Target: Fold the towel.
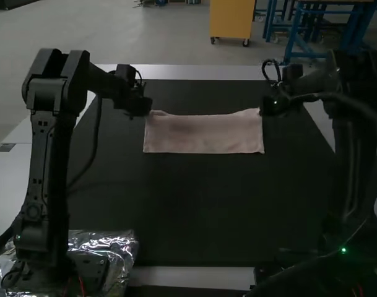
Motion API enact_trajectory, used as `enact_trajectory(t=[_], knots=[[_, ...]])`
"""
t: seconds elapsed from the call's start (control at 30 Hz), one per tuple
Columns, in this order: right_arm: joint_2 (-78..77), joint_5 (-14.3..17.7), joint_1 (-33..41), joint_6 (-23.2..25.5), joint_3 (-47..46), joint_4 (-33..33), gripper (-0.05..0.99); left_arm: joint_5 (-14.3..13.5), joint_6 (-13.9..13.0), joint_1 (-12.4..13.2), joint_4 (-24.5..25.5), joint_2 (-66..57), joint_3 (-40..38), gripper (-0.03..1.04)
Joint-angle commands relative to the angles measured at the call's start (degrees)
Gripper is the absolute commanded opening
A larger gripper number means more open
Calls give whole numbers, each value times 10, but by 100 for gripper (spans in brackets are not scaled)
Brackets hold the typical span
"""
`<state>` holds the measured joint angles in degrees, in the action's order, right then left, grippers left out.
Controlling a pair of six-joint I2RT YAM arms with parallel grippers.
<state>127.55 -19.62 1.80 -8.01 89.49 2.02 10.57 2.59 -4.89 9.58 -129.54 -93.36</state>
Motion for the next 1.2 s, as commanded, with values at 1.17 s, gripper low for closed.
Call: enact_trajectory(t=[1.17], knots=[[-191,-51,-31,-13,-341,-90,13,-16,12,-10,-202,268,470,9]])
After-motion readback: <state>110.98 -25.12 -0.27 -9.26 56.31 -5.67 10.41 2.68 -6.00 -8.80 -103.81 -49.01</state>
